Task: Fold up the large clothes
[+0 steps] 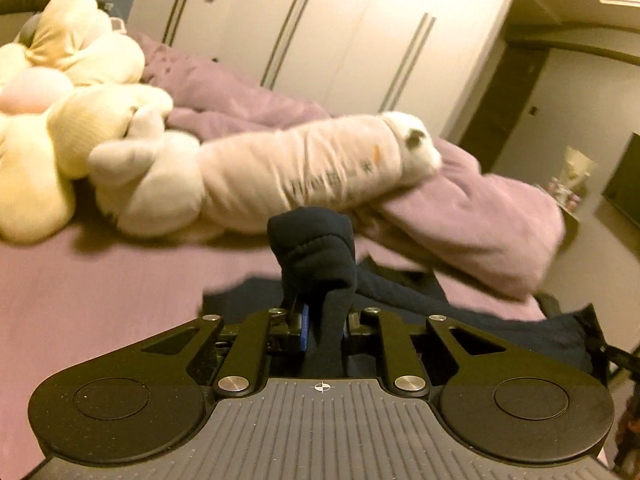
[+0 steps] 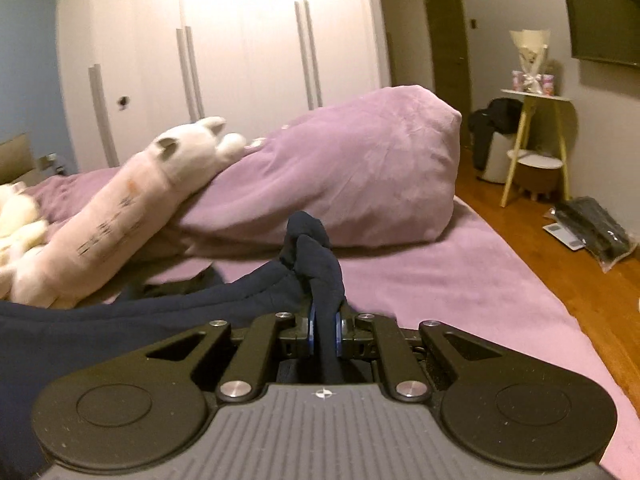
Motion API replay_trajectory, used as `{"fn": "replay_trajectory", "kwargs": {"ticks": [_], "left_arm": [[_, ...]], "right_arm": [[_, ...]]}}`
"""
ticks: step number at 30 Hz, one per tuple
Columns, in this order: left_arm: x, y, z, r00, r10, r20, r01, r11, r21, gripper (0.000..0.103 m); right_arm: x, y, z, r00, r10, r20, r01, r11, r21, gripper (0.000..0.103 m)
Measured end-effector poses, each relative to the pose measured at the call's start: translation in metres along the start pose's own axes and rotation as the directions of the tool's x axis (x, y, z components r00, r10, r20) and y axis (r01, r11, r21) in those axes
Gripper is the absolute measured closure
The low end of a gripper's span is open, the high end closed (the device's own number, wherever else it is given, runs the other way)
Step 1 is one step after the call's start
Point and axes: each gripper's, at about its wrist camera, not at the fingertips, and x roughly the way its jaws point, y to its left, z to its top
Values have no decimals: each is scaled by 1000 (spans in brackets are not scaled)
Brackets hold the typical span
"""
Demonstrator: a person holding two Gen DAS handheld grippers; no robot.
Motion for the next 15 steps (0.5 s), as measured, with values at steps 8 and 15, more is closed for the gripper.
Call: {"fn": "replay_trajectory", "kwargs": {"ticks": [8,15], "left_arm": [[132,-13,32,989,146,27,-147,989,24,86],[202,-1,-14,964,260,59,-263,962,71,80]], "right_arm": [[128,17,30,987,-146,-66,154,980,124,95],[188,23,-15,972,-222,-75,225,974,33,93]]}}
